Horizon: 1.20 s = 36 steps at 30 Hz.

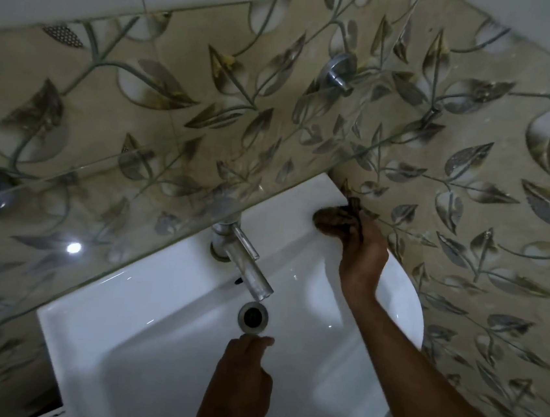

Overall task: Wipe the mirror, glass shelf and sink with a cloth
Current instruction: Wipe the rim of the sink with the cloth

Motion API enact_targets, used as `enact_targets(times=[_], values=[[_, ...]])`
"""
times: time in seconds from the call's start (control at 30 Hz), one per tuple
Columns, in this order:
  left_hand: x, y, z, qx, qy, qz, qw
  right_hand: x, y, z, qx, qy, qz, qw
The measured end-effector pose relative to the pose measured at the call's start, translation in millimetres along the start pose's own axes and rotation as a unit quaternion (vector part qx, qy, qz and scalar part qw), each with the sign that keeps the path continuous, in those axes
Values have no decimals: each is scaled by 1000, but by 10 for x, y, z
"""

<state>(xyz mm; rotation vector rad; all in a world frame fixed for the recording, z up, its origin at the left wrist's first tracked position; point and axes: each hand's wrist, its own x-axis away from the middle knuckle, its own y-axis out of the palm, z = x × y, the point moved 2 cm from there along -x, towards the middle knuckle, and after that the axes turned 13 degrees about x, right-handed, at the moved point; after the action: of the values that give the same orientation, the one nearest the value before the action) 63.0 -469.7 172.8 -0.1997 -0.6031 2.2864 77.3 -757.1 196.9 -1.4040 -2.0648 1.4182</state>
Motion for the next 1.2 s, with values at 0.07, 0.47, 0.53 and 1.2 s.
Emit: enact_targets(times=[0.07,0.47,0.53,1.2], values=[[-89,-64,72,-6,-1,21,1000,-30,13,-247,-73,67,-28,995],[-169,-159,-111,-33,-7,-15,999,-269,676,-353,231,-234,-96,939],[-199,-123,-187,-48,-10,-19,999,-355,559,-195,259,-245,-97,929],[-164,-65,-155,-16,-13,-7,1000,-504,391,2,238,-262,-125,927]])
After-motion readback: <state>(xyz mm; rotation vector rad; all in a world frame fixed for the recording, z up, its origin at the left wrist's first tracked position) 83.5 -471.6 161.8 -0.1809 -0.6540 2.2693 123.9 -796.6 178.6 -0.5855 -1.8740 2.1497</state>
